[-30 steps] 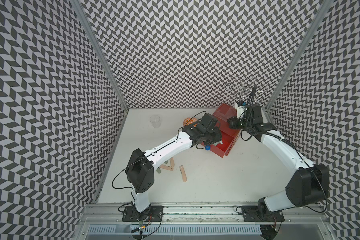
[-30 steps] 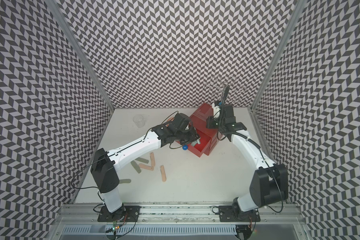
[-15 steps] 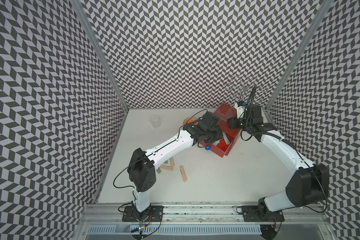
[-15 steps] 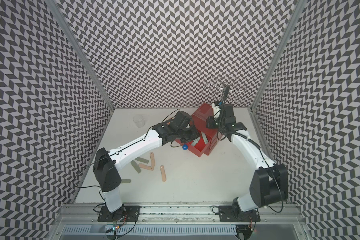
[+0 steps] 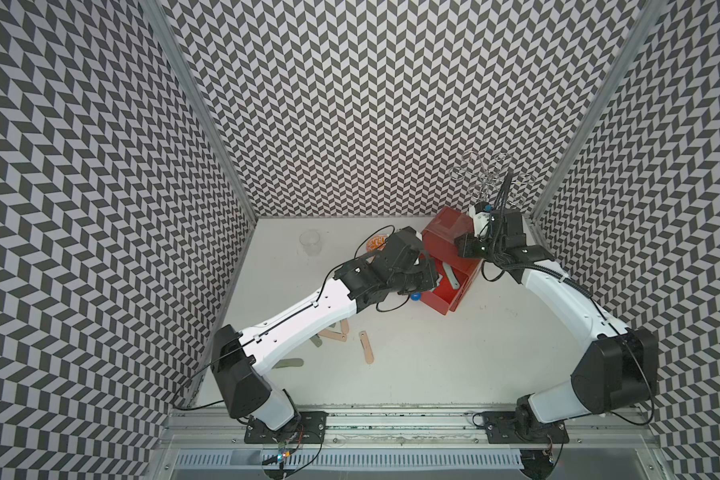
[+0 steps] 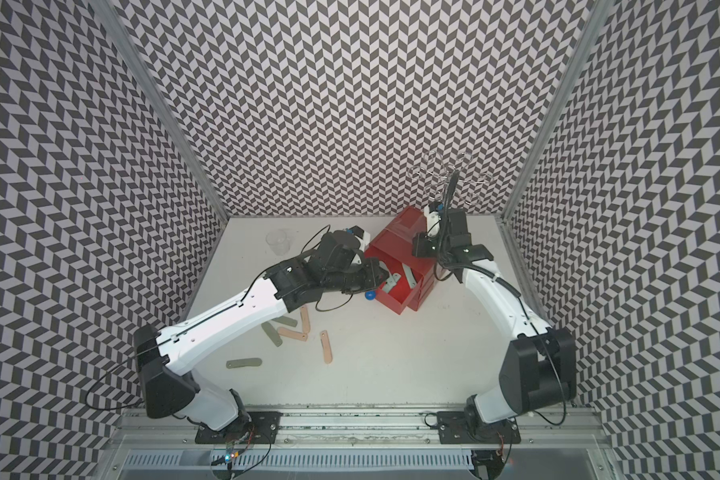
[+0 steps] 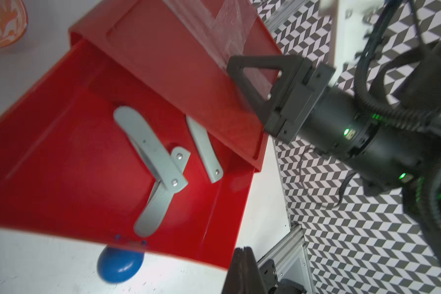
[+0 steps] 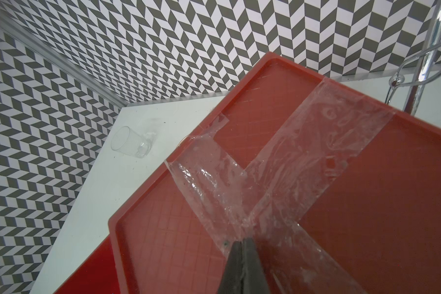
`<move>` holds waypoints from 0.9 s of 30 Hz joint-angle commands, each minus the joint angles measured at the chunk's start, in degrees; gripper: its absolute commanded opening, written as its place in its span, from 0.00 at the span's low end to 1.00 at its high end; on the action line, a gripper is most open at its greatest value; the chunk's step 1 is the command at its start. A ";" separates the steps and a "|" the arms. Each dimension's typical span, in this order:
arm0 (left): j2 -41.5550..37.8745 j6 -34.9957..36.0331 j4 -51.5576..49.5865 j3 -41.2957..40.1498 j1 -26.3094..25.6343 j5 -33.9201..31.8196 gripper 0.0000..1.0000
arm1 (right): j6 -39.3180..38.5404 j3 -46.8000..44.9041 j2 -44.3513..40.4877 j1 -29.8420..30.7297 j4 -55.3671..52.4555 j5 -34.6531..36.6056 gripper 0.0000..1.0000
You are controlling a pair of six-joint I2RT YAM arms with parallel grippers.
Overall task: Place the fruit knives into the drawer by color
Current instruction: Place the fruit knife in the drawer, then close the drawer in the storage box.
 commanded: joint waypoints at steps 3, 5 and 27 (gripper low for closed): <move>-4.48 -1.43 5.72 -9.61 -0.36 0.43 0.00 | -0.55 -2.01 1.70 -0.10 -10.84 2.77 0.01; -5.29 -1.55 5.80 -10.92 -0.36 0.12 0.00 | -0.56 -2.11 1.51 -0.07 -10.87 2.86 0.01; 0.19 -0.25 7.31 -10.43 1.00 1.03 0.00 | -0.57 -2.81 1.72 -0.18 -10.54 2.77 0.01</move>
